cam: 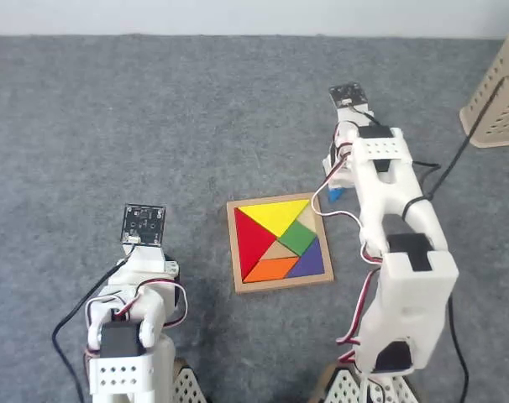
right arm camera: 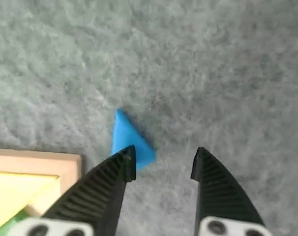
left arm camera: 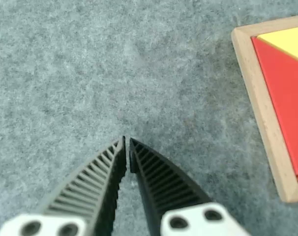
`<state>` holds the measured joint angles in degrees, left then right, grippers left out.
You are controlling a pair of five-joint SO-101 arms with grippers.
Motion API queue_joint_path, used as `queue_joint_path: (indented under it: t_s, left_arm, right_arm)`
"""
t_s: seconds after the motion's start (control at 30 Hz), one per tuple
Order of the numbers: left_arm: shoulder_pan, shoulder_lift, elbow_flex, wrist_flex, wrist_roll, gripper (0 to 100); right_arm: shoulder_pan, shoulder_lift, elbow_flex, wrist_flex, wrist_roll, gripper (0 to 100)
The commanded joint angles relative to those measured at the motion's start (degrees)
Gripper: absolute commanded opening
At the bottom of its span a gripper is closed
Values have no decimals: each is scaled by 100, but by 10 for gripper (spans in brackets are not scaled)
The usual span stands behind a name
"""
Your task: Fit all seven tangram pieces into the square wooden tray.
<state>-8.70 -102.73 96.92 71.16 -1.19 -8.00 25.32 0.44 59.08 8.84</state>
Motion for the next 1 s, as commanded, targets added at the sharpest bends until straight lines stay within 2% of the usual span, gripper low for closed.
queue_joint_path:
  t_s: [0.0,0.4,0.6,0.97]
  left_arm:
    - [-9,-35,-31,35,35,11]
    - [-9,-35,-31,35,35,11]
    - [-9,-35,-31,35,35,11]
    - [-9,-35,-31,35,35,11]
  right_arm:
    - [-136,4,-62,-127,141,191]
    - [-681,57,185,-22,484,188]
    - [-919,66,176,409,738,188]
    - [-927,101,167,409,747,187]
